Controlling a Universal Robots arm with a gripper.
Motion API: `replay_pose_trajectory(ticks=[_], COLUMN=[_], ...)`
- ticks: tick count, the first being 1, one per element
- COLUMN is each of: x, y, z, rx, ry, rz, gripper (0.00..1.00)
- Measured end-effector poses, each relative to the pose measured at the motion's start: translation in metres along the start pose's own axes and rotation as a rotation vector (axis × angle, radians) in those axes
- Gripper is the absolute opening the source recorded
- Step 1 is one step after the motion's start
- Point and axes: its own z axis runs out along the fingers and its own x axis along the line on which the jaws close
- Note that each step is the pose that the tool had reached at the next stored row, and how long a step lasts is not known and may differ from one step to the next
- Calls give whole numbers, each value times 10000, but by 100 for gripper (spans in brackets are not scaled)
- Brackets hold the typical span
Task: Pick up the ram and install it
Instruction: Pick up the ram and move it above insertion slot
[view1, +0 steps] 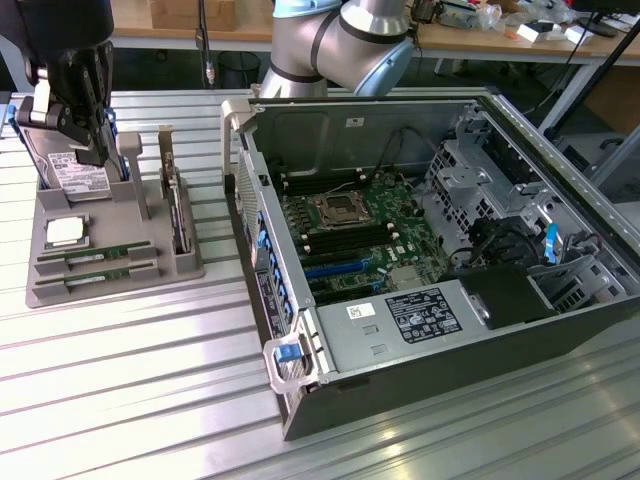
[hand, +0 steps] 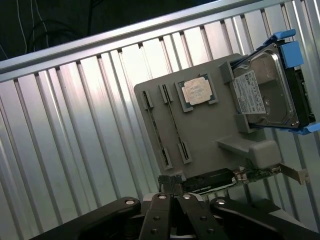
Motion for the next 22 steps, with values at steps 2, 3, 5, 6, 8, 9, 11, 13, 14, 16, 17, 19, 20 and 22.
replay_pose_trajectory(ticks=[2,3,5,6,8,9,11,13,14,16,17,19,20,22], x=[0,0,0,0,0,-1,0,0,0,0,0,0,0,0], y=[0,0,0,0,0,1,1,0,0,0,0,0,0,0], z=[0,0,0,1,0,1,1,1,1,1,1,2,2,2], rx=[-2,-3,-5,-6,-9,-10,-13,-16,-17,-21,-23,-27,-28,-30], ry=[3,6,8,10,16,17,23,28,30,36,40,47,49,53], rz=[-97,-128,-209,-249,-382,-423,-552,-686,-735,-867,-964,-1136,-1214,-1302], gripper=[10,10,10,10,10,10,10,10,10,10,10,10,10,10])
